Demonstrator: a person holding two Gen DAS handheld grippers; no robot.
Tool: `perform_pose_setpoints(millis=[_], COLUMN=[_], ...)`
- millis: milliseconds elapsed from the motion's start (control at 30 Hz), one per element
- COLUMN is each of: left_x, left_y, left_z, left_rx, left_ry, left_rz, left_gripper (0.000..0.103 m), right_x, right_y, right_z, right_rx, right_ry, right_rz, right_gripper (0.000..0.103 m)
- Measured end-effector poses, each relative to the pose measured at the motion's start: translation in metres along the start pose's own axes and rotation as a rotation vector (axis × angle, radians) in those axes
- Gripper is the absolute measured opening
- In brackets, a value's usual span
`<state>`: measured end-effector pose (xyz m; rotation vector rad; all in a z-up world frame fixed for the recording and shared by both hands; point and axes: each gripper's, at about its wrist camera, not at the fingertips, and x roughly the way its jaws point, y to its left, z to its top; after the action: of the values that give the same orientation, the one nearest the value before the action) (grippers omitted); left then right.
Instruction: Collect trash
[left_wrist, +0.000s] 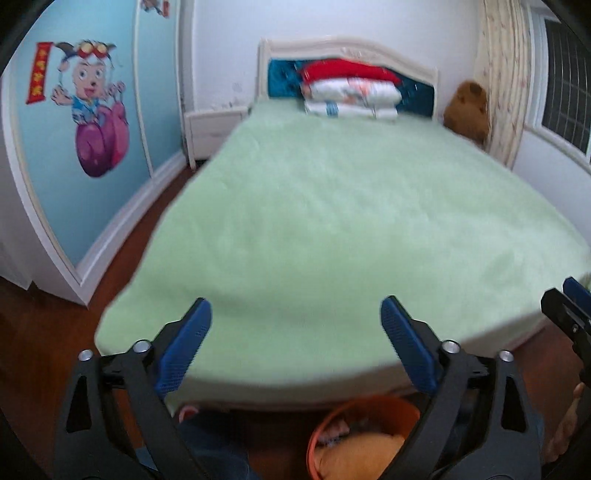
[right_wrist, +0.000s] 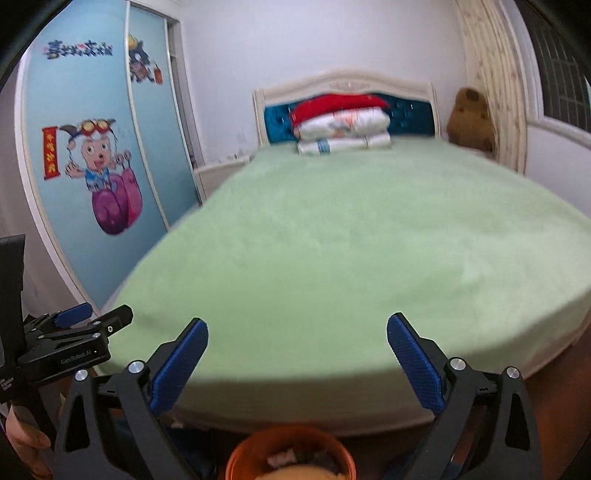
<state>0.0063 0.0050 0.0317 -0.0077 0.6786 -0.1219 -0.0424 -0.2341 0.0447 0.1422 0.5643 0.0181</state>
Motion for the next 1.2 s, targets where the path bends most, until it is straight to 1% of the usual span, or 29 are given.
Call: perform_pose_setpoints(millis=[67, 167, 333, 533, 833, 1200], left_x=[-0.008, -0.016, -0.021, -0.021, -0.029, -0.026], left_y=[-0.001, -0.003, -0.007, -0.004, -0.011, -0.011], left_z=[0.010, 0.019, 0.023, 0.021, 0.023, 0.026], left_rx=[-0.010, -0.010, 0.002, 0.003, 0.011, 0.017], left_ry=[-0.038, -0.071, -0.097, -0.105, -0.125, -0.116], left_rz=[-0.001, 0.002, 0.001, 0.010, 0.020, 0.021], left_gripper=[0.092, 0.092, 0.092, 0.092, 0.092, 0.092], right_x=[-0.005, -0.012, -0.021, -0.024, -0.024, -0.025], right_y=[0.003, 0.003, 0.004, 0.006, 0.008, 0.004], right_z=[0.011, 0.023, 0.032, 0.033, 0.033, 0.033], right_rx=[-0.006, -0.008, -0.022, -0.034, -0.036, -0.028], right_ry=[-0.035, -0.073, -0.110, -0.113, -0.111, -0.106], right_rz=[-0.001, -0.001, -0.005, -0.003, 0.000, 0.002], right_gripper=[0.097, 0.097, 0.097, 0.097, 0.097, 0.097])
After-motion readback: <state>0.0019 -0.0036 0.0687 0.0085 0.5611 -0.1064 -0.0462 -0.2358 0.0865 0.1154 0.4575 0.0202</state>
